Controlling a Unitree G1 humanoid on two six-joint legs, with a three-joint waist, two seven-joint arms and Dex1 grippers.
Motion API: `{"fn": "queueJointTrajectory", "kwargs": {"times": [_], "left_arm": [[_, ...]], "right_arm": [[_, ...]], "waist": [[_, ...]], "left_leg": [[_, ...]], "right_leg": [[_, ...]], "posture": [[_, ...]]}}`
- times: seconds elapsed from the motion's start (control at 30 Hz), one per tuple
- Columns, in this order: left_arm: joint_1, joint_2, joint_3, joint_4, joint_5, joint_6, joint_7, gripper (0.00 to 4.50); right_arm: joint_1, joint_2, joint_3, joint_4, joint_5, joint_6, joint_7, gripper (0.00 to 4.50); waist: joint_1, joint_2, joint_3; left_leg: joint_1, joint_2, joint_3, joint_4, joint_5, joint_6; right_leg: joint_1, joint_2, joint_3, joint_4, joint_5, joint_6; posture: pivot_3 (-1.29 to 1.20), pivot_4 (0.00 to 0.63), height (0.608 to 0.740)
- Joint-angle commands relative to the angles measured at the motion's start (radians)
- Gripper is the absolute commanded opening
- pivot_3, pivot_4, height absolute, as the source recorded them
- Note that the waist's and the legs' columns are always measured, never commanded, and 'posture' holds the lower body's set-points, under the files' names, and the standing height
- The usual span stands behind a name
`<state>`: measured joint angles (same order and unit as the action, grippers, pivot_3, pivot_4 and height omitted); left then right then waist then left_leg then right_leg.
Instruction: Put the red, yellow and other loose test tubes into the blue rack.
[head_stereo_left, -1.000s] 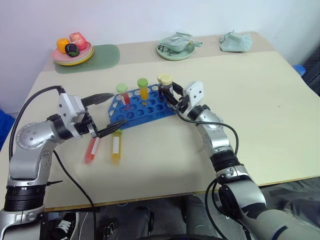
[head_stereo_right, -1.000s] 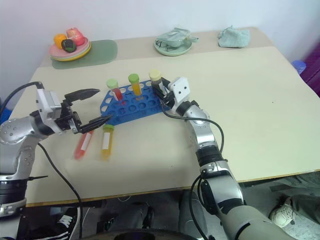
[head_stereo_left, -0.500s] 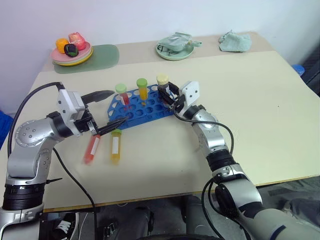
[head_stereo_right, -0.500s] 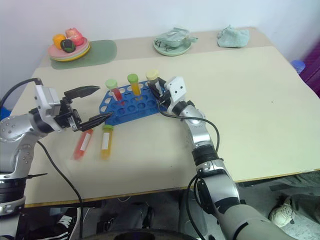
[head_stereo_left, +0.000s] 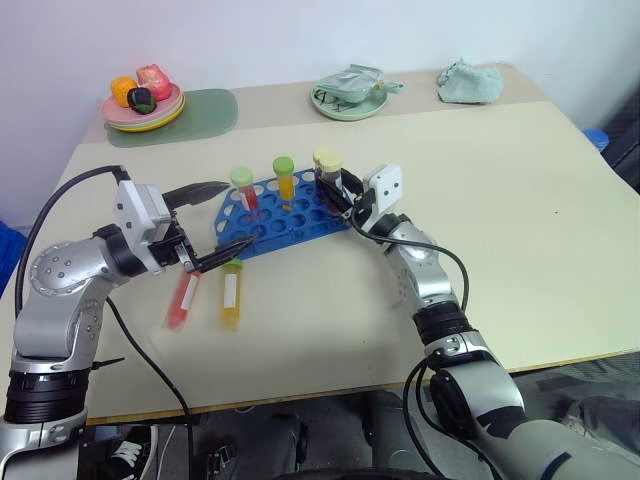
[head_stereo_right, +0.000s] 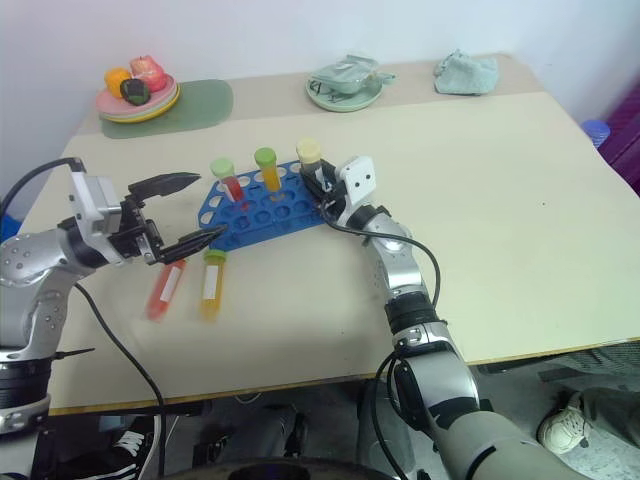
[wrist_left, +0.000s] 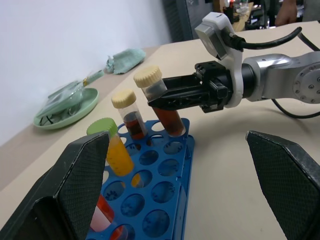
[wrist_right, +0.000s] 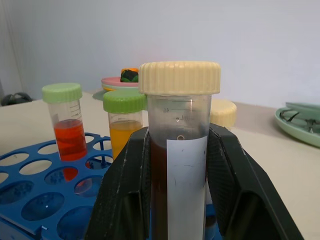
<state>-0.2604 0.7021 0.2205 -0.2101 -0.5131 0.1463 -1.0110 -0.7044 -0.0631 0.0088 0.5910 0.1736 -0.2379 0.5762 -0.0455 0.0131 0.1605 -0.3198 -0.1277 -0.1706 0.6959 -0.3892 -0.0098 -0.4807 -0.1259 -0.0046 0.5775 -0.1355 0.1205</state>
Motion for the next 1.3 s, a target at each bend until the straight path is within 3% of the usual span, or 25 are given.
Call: {"fn": "queueJointTrajectory", "kwargs": {"times": [0.03, 0.13, 0.27, 0.43, 0.67, 0.8, 0.93, 1.1, 1.3], "left_arm": [[-0.003, 0.013, 0.03, -0.017, -0.012, -0.011, 0.004, 4.5], [-0.005, 0.011, 0.028, -0.02, -0.011, -0.011, 0.008, 4.5], [-0.006, 0.01, 0.027, -0.021, -0.012, -0.011, 0.013, 4.5], [0.013, 0.013, 0.028, -0.04, -0.01, -0.001, 0.025, 4.5], [0.112, 0.087, 0.03, -0.154, 0.021, 0.132, 0.091, 4.5], [0.128, 0.146, 0.05, -0.244, 0.057, 0.306, 0.223, 4.5], [0.054, 0.157, 0.063, -0.335, 0.056, 0.639, 0.454, 4.5], [-0.02, 0.029, 0.093, -0.488, -0.018, 1.053, 0.664, 4.5], [-0.135, -0.108, 0.108, -0.592, -0.038, 1.432, 0.781, 4.5]], "right_arm": [[-0.018, 0.001, -0.012, -0.033, 0.031, 0.007, 0.022, 3.22], [-0.023, -0.011, -0.016, -0.03, 0.016, -0.004, 0.012, 4.43], [-0.021, -0.043, -0.022, -0.057, 0.022, 0.017, 0.028, 4.43], [-0.004, -0.164, -0.043, -0.152, 0.057, 0.085, 0.113, 4.43], [0.085, -0.483, -0.072, -0.407, 0.196, 0.297, 0.419, 4.43], [0.088, -0.648, -0.119, -0.51, 0.325, 0.457, 0.578, 4.43], [0.086, -0.755, -0.13, -0.596, 0.428, 0.572, 0.725, 4.43], [0.056, -0.79, -0.088, -0.729, 0.473, 0.66, 0.776, 4.43], [0.04, -0.764, -0.055, -0.758, 0.468, 0.675, 0.783, 4.43]], "waist": [[0.0, 0.0, 0.0], [0.0, 0.0, 0.0], [0.002, 0.0, 0.0], [0.003, 0.0, 0.0], [0.011, 0.0, 0.0], [0.022, 0.0, 0.0], [0.035, 0.0, 0.001], [0.039, -0.001, 0.001], [0.04, -0.003, 0.001]], "left_leg": [[0.0, 0.0, 0.0, 0.0, 0.0, 0.0], [0.0, 0.0, 0.0, 0.0, 0.0, 0.0], [0.0, 0.0, 0.0, 0.0, 0.0, 0.0], [0.0, 0.0, 0.0, 0.0, 0.0, 0.0], [-0.001, 0.001, 0.001, 0.0, -0.002, 0.002], [0.0, 0.002, 0.003, 0.0, -0.002, 0.002], [0.001, 0.003, 0.004, 0.001, -0.003, 0.002], [0.001, 0.003, 0.004, 0.002, -0.004, 0.003], [0.0, 0.004, 0.004, 0.003, -0.004, 0.002]], "right_leg": [[0.0, 0.0, 0.0, 0.0, 0.0, 0.0], [0.0, 0.0, 0.0, 0.0, 0.0, 0.0], [0.0, 0.0, 0.0, 0.0, 0.0, 0.0], [0.0, 0.0, 0.0, 0.0, 0.0, 0.0], [0.0, 0.0, 0.001, -0.002, 0.0, 0.0], [0.001, 0.001, 0.001, -0.002, 0.0, 0.0], [0.002, 0.002, 0.002, -0.002, 0.0, 0.0], [0.003, 0.002, 0.002, -0.002, 0.0, 0.0], [0.002, 0.002, 0.002, -0.002, 0.001, 0.0]], "posture": [[0.0, 0.15, 0.74], [0.0, 0.15, 0.74], [0.0, 0.15, 0.74], [0.0, 0.15, 0.74], [0.0, 0.15, 0.74], [0.0, 0.15, 0.74], [0.0, 0.15, 0.74], [0.0, 0.15, 0.74], [0.0, 0.15, 0.74]]}}
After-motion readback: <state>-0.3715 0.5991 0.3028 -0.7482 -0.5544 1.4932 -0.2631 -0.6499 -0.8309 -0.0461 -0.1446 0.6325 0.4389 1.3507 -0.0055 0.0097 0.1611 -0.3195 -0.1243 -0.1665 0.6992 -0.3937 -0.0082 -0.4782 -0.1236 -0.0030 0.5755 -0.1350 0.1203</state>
